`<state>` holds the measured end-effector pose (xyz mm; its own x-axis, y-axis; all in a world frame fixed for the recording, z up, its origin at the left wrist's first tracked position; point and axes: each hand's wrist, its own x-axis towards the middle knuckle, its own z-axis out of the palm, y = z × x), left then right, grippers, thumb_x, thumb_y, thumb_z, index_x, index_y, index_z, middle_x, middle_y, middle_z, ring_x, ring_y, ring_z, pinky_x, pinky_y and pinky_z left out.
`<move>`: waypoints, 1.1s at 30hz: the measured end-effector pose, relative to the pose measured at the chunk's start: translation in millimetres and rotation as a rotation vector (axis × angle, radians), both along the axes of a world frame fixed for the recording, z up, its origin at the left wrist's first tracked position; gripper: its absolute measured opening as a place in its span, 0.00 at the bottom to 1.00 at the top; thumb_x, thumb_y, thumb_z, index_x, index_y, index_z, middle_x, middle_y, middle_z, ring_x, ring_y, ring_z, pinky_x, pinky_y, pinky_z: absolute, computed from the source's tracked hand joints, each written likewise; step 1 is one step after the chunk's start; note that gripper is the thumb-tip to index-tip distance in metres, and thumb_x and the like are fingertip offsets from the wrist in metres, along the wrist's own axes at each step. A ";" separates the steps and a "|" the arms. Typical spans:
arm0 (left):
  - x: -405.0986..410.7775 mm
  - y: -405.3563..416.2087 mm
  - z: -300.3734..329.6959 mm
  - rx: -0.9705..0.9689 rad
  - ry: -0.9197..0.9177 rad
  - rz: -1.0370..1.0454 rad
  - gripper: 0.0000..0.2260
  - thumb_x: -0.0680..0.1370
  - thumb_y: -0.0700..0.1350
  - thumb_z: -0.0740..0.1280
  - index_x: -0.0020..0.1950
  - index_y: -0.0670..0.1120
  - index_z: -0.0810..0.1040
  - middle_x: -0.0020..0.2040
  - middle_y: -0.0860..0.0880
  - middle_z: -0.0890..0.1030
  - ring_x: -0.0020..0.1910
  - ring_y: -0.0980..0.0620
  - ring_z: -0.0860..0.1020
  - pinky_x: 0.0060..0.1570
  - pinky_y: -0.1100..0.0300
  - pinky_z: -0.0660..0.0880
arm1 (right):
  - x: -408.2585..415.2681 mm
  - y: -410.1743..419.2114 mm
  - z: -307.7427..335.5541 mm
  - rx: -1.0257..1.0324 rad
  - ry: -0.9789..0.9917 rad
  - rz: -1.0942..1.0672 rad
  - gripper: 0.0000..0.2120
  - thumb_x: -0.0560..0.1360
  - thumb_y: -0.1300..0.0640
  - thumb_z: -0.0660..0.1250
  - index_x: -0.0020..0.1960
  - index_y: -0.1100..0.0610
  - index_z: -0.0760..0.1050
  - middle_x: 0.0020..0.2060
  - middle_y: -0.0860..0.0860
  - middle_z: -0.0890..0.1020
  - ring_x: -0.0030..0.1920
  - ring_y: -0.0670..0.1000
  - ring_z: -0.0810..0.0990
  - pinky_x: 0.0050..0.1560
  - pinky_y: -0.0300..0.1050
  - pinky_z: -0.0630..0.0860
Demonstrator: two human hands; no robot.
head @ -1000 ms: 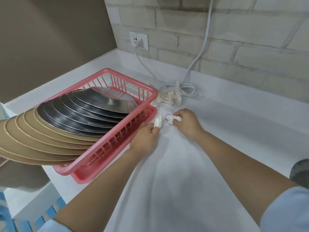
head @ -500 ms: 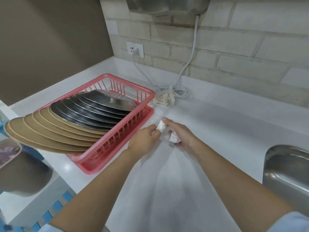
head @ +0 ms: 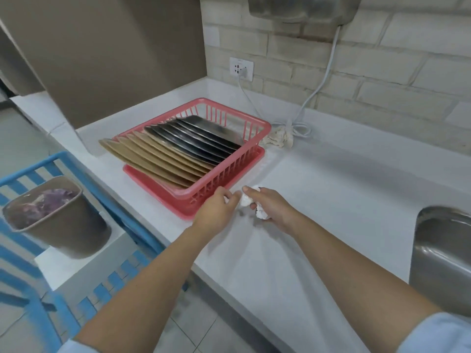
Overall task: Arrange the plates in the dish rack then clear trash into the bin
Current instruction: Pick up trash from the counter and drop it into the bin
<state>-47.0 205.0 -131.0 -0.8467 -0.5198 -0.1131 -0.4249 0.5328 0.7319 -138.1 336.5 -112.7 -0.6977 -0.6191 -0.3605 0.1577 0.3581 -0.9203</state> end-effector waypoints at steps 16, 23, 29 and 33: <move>210.4 -161.3 -19.5 0.162 -0.003 0.186 0.12 0.80 0.55 0.56 0.55 0.48 0.70 0.44 0.50 0.76 0.42 0.52 0.74 0.43 0.54 0.69 | 183.7 -147.8 -13.2 0.038 -0.050 0.306 0.13 0.79 0.49 0.63 0.42 0.57 0.77 0.38 0.51 0.79 0.31 0.47 0.71 0.30 0.36 0.69; 286.4 -262.1 -25.0 0.196 0.051 0.389 0.13 0.82 0.49 0.58 0.66 0.50 0.68 0.62 0.49 0.75 0.55 0.50 0.74 0.47 0.57 0.68 | 246.0 -260.0 -10.2 -0.011 0.034 0.343 0.18 0.81 0.46 0.59 0.42 0.56 0.78 0.31 0.51 0.71 0.28 0.49 0.69 0.28 0.35 0.70; 313.7 -327.9 -28.3 0.160 0.068 0.538 0.20 0.80 0.55 0.63 0.69 0.49 0.68 0.63 0.53 0.73 0.59 0.52 0.73 0.47 0.57 0.68 | 254.3 -342.2 -15.2 -0.052 0.110 0.317 0.18 0.81 0.46 0.59 0.38 0.52 0.77 0.24 0.41 0.76 0.29 0.47 0.71 0.32 0.38 0.70; 315.3 -378.2 -33.0 0.092 0.043 0.588 0.15 0.79 0.58 0.64 0.59 0.49 0.74 0.56 0.51 0.78 0.50 0.52 0.75 0.39 0.60 0.69 | 242.5 -402.4 -30.8 -0.028 0.085 0.333 0.19 0.81 0.45 0.58 0.50 0.59 0.79 0.29 0.43 0.77 0.31 0.47 0.75 0.32 0.35 0.70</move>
<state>268.3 -173.3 -164.0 -0.4249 -0.8924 -0.1521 -0.5986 0.1509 0.7867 104.4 -65.9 -143.5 -0.4821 -0.8269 -0.2895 -0.0409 0.3514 -0.9353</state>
